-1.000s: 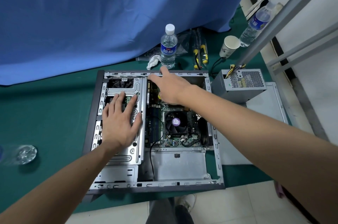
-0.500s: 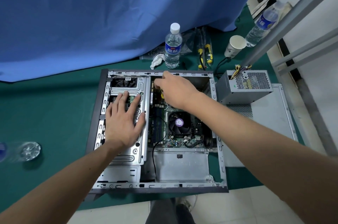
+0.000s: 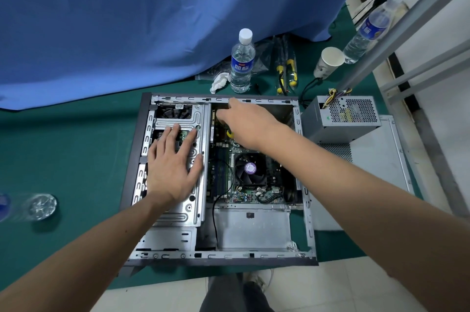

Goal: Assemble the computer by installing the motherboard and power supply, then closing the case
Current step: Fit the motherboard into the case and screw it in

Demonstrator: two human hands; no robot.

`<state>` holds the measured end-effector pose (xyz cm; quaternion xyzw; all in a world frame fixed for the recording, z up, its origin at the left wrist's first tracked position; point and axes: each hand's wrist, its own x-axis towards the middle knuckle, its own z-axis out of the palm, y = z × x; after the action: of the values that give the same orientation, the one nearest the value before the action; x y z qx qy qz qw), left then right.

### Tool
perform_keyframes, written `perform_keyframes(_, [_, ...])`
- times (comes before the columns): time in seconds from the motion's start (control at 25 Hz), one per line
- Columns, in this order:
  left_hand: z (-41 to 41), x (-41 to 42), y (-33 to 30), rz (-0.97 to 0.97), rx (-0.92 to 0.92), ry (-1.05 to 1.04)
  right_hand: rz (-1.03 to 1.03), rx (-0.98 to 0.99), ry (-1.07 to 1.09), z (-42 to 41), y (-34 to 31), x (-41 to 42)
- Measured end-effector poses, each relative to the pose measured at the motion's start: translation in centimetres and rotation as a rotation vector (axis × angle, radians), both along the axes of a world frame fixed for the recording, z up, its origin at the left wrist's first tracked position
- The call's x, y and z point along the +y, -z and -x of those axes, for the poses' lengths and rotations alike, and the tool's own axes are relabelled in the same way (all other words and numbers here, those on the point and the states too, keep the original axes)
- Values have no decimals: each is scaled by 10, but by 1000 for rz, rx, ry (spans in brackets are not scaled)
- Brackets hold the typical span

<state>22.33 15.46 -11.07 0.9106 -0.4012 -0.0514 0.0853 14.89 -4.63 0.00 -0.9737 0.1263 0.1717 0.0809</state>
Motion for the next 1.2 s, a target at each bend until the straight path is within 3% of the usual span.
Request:
perform_keyframes(0.08, [0,0,0,-3,0,3,147,-59,63,-1,4,6])
perform_keyframes(0.16, [0,0,0,0,2,6,179,12,148,-2,7,8])
perform_keyframes(0.28, [0,0,-1,10,6,5,-57,149,174,-4,1,0])
perform_keyframes(0.36, [1,0,-2,7,3,6,-118,108,105,-4,-4,-6])
perform_keyframes(0.48, [0,1,-1,14,12,3,88,22,-34,-3,-1,4])
perform_keyframes(0.6, [1,0,-2,0,14,4,195,0,90,-1,8,13])
perform_keyframes(0.72, [1,0,-3,0,10,0,28,110,182,-6,5,1])
perform_keyframes(0.8, [0,0,-3,2,11,1,-103,127,94,-5,-1,-11])
perform_keyframes(0.92, [0,0,-2,0,6,4,39,35,-43,-3,-3,-9])
perform_keyframes(1.04, [0,0,-1,-4,2,4,190,10,56,-2,5,-1])
perform_keyframes(1.12, [-1,1,-1,0,6,0,114,90,123,-5,9,-3])
perform_keyframes(1.2, [0,0,-2,2,8,1,-95,163,180,-8,3,-13])
